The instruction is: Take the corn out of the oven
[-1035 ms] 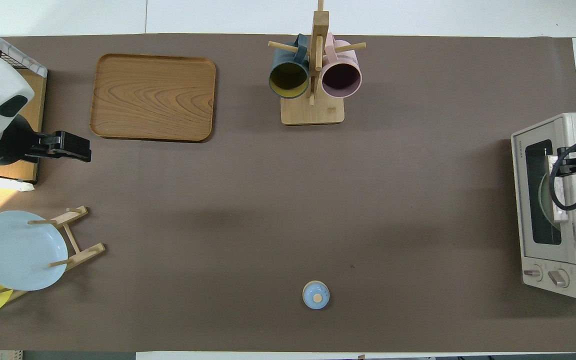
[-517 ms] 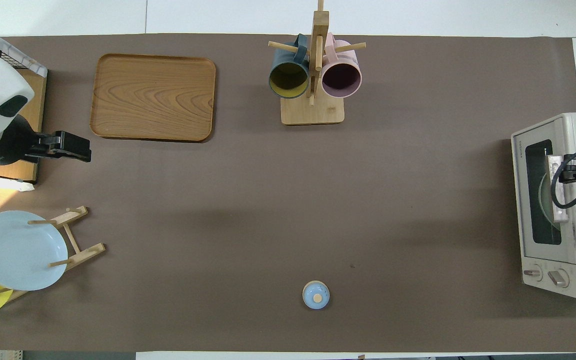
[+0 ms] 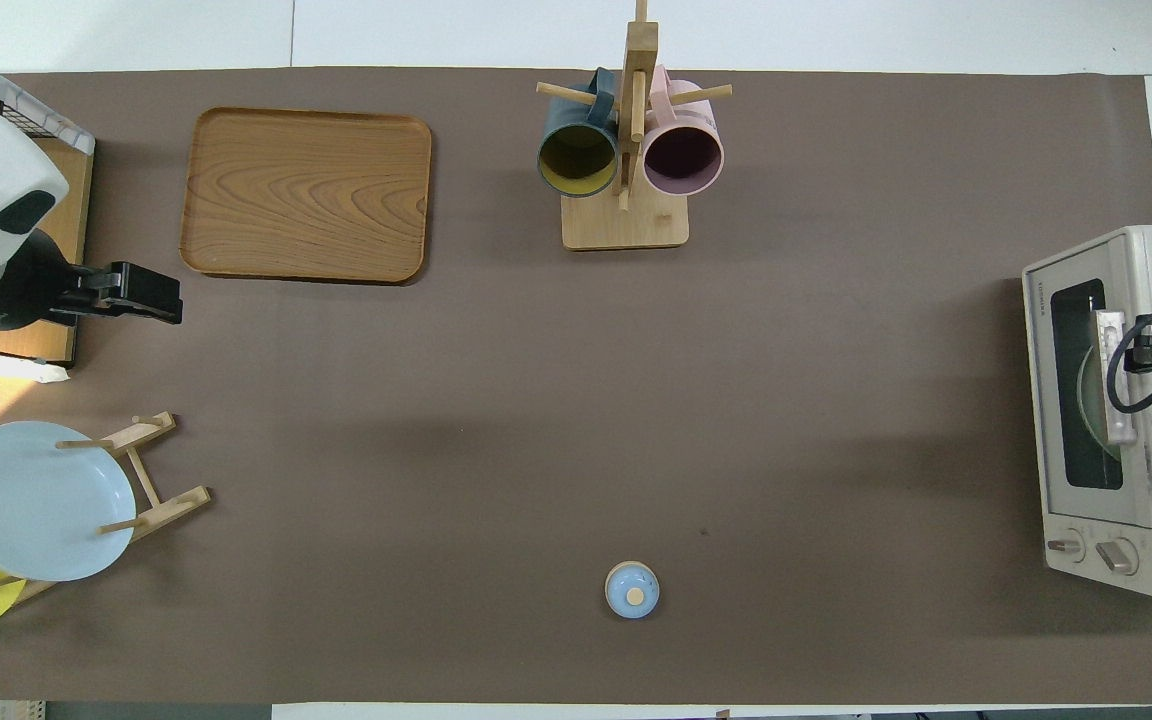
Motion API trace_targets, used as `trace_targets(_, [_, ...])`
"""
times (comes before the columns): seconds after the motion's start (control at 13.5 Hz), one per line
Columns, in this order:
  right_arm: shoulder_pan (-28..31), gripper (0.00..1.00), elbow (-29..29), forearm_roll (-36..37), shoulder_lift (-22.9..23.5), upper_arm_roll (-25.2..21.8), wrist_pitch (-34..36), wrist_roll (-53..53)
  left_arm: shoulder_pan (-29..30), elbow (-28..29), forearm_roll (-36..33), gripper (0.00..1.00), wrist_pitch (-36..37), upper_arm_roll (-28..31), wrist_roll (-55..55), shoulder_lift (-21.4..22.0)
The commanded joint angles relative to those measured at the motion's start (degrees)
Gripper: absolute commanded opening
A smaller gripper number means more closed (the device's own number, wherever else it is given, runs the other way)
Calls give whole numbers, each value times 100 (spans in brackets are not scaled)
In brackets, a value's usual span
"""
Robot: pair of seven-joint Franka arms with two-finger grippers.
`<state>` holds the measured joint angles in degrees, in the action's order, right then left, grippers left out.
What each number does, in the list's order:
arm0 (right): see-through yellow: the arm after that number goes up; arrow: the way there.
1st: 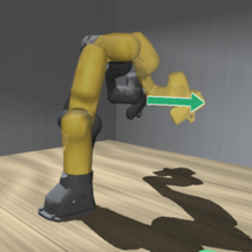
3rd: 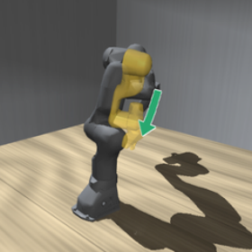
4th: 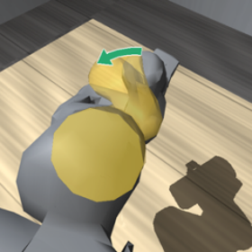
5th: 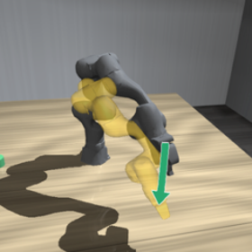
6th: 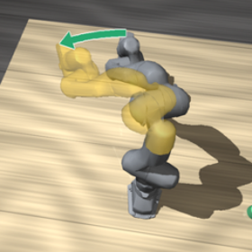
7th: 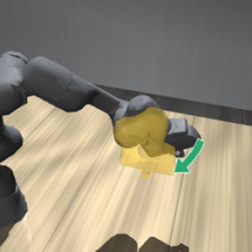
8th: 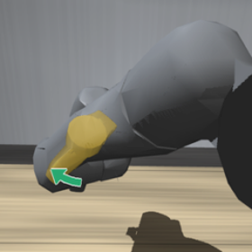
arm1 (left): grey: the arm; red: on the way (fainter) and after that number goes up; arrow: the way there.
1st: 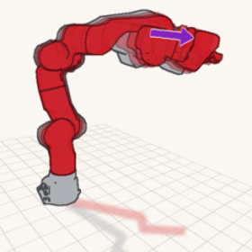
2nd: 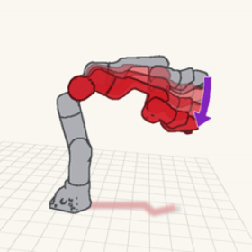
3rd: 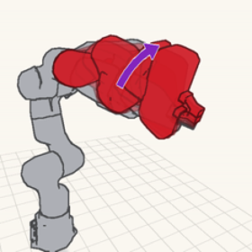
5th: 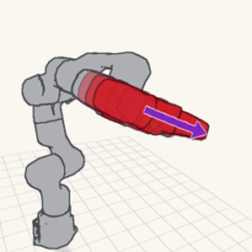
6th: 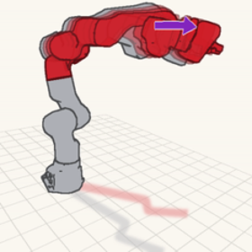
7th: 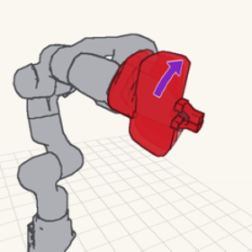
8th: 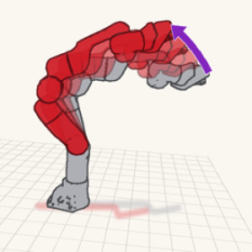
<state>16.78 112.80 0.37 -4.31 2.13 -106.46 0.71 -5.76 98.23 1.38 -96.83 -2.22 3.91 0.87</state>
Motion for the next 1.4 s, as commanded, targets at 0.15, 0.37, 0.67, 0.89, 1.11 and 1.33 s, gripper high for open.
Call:
trace_targets(0.15, [97, 0, 374, 34, 9, 68, -489, 52, 58, 73, 55, 100, -38, -24, -84, 107])
trace_targets(0.37, [97, 0, 392, 34, 36, 68, -508, 17, 49, 73, 55, 100, -38, -24, -84, 107])
trace_targets(0.67, [89, 0, 409, 34, 62, 68, -508, -177, 49, 73, 55, 100, -38, -24, -84, 107])
trace_targets(0.89, [18, 0, 575, 34, 45, 85, -516, -177, 49, 73, 55, 100, -38, -24, -84, 107])
trace_targets(1.11, [-69, 0, 647, 7, 53, 94, -525, -159, 49, 73, 55, 100, -38, -24, -84, 107])
trace_targets(1.33, [-306, 0, 996, 7, 124, 94, -1093, -159, 58, 73, 55, 100, -38, -24, -84, 107])
